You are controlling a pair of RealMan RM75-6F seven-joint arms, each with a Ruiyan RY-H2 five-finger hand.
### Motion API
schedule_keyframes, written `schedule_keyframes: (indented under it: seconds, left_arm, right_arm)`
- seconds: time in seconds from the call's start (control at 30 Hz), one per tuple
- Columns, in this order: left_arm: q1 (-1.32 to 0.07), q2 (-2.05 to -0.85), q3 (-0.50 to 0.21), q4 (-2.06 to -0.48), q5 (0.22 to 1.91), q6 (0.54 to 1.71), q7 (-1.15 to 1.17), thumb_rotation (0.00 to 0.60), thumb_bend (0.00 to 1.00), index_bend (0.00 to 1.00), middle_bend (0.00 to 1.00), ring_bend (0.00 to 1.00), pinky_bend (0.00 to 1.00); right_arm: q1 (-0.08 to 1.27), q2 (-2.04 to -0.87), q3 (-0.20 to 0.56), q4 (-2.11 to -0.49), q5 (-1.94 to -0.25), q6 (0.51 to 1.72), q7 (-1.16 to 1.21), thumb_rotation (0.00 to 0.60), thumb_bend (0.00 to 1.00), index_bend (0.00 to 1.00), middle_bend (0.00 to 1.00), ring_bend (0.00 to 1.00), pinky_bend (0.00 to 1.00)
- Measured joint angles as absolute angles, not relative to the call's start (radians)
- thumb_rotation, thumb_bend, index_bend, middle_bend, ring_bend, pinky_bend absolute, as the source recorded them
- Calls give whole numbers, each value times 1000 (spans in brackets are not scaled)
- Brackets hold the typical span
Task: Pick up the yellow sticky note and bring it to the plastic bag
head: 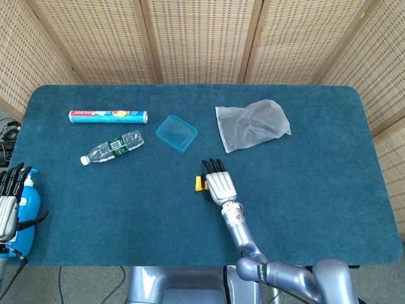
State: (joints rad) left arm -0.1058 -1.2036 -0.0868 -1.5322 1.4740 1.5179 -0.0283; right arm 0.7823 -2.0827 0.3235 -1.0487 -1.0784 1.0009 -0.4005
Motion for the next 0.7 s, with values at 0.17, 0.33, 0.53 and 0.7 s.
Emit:
schedule_keyframes:
  seconds: [0.17, 0.33, 0.53, 0.7]
  left_arm:
    - [-106, -1202, -87, -1531, 1471, 1516, -31, 600, 175, 0, 0, 0, 0]
    - [-108, -1202, -88, -1529, 1467, 1510, -34, 600, 175, 0, 0, 0, 0]
    - [-109, -1203, -90, -1525, 1462, 1505, -38, 600, 175, 0, 0, 0, 0]
    - [-111, -1203, -91, -1523, 1457, 1499, -41, 600, 175, 0, 0, 0, 0]
  right_arm:
    - [793, -2092, 328, -1035, -1078, 997, -402, 600, 546, 704, 174, 0, 0]
    - [805, -2099, 335, -1023, -1079, 994, -408, 600, 548, 704, 174, 0, 0]
    - [824, -2100, 351, -1017, -1078, 991, -416, 600, 548, 703, 174, 0, 0]
    - [844, -2100, 368, -1009, -1076, 989, -426, 600, 549, 703, 174, 0, 0]
